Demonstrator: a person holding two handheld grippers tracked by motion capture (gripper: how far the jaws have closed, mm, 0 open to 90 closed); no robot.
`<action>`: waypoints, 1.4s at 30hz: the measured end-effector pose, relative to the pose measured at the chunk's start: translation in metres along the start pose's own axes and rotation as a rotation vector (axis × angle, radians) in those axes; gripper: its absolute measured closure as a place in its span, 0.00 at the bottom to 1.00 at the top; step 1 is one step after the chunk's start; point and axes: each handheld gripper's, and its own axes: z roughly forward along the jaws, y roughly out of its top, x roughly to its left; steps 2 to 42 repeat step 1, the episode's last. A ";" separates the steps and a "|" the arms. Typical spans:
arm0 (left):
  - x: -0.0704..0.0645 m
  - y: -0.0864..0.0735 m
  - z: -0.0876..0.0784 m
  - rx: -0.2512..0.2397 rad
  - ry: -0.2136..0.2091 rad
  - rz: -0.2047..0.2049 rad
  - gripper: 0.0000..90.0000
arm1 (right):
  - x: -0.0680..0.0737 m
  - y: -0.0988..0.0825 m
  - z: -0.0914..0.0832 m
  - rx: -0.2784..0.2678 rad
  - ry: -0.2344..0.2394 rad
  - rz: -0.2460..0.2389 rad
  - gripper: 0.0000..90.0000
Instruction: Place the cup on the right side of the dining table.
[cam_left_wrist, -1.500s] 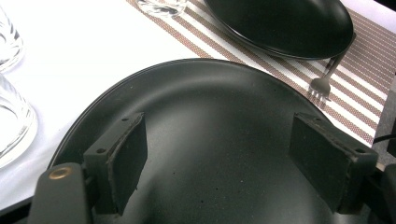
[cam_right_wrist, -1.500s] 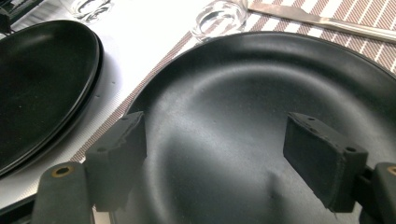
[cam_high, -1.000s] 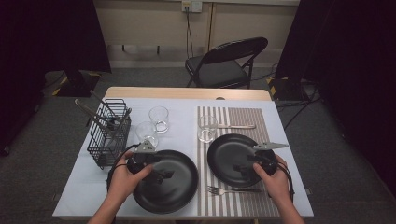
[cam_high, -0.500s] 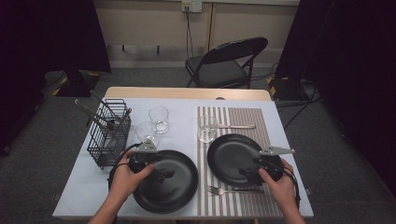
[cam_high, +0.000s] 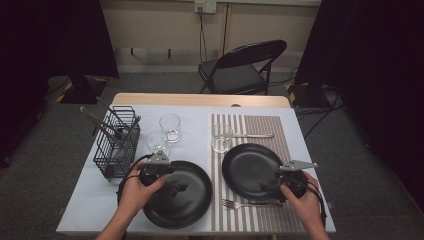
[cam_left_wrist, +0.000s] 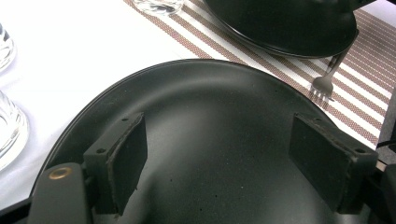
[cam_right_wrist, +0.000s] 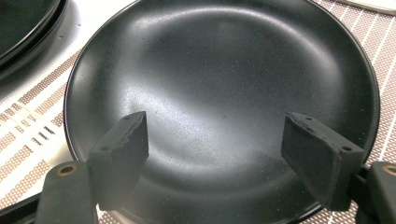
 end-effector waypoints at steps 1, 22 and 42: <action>0.000 0.000 0.000 -0.001 0.000 -0.001 0.22 | 0.000 0.000 0.000 -0.003 -0.002 0.000 0.25; 0.000 0.000 0.000 -0.001 0.000 -0.001 0.22 | 0.000 0.000 0.000 -0.003 -0.002 0.000 0.25; 0.000 0.000 0.000 -0.001 0.000 -0.001 0.22 | 0.000 0.000 0.000 -0.003 -0.002 0.000 0.25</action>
